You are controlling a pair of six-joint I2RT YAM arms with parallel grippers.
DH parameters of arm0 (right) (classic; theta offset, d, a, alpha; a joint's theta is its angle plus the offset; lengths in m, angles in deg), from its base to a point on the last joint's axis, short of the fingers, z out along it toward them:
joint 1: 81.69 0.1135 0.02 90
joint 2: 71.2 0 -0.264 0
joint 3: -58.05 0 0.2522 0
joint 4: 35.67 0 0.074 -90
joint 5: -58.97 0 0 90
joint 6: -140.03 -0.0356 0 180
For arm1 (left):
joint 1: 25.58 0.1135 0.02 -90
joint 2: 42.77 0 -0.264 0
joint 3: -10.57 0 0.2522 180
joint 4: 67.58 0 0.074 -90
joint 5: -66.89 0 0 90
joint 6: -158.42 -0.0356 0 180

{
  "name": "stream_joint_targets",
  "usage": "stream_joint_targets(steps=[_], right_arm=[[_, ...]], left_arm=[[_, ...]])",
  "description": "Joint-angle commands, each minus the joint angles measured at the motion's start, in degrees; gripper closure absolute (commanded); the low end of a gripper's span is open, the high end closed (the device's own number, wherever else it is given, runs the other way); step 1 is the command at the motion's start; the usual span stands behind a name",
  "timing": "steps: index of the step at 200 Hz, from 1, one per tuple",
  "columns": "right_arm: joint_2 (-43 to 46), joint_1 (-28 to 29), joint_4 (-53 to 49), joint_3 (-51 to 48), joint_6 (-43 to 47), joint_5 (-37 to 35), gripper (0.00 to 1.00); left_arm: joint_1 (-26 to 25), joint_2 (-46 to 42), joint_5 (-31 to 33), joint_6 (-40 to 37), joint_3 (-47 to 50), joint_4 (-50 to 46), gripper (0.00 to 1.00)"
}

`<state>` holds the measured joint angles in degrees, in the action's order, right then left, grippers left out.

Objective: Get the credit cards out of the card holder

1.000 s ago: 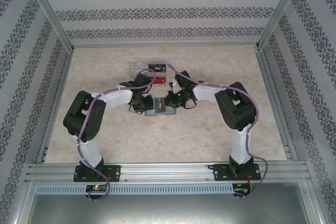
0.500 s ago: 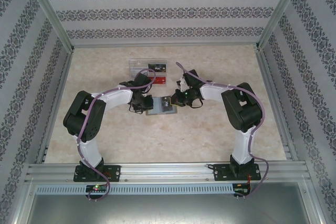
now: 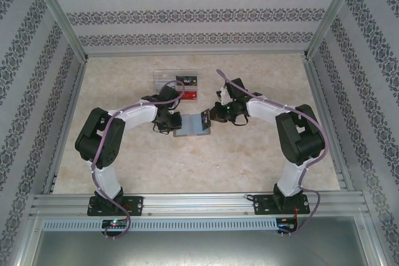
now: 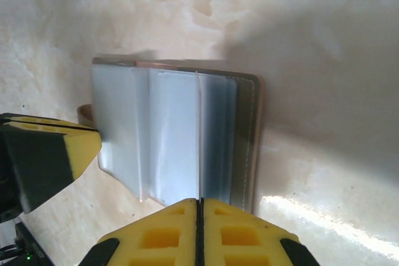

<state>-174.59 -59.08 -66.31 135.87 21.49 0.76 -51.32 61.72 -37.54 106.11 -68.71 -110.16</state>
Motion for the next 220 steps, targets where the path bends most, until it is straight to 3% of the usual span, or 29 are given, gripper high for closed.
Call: stream_joint_targets(steps=[1, 24, 62, 75, 88, 94, 124, 171, 220], right_arm=[[3.8, -0.3, -3.7, 2.9, 4.0, -2.2, 1.00], [5.7, 0.7, -8.2, 7.1, 9.7, -6.5, 1.00], [4.7, 4.5, -14.7, 16.9, 23.3, -16.2, 1.00], [2.9, 6.4, -16.9, 21.2, 29.3, -20.3, 1.00], [0.7, 8.7, -18.1, 25.1, 35.6, -26.0, 1.00], [-0.4, 9.8, -18.3, 26.8, 38.3, -28.1, 1.00], [-7.1, 13.2, -19.5, 36.0, 49.9, -36.4, 1.00], [-17.8, 16.0, -20.4, 48.9, 62.2, -45.4, 1.00], [-23.5, 16.4, -18.1, 53.0, 68.9, -49.5, 1.00]], left_arm=[[1.0, -4.3, 1.9, -0.9, -1.6, -3.3, 0.89], [1.5, -8.9, 4.5, -0.2, -0.7, -3.2, 0.88], [3.1, -19.0, 10.6, 1.6, 3.0, -2.2, 0.72], [3.6, -22.5, 12.4, 1.9, 4.2, -2.1, 0.57], [3.8, -25.8, 14.1, 2.2, 5.5, -2.2, 0.27], [4.0, -27.2, 14.9, 2.3, 6.2, -2.3, 0.19], [4.5, -33.0, 17.6, 2.8, 8.5, -3.9, 0.03], [5.2, -39.4, 21.1, 3.9, 11.4, -6.7, 0.00], [5.5, -41.4, 22.5, 4.3, 11.8, -8.2, 0.00]])
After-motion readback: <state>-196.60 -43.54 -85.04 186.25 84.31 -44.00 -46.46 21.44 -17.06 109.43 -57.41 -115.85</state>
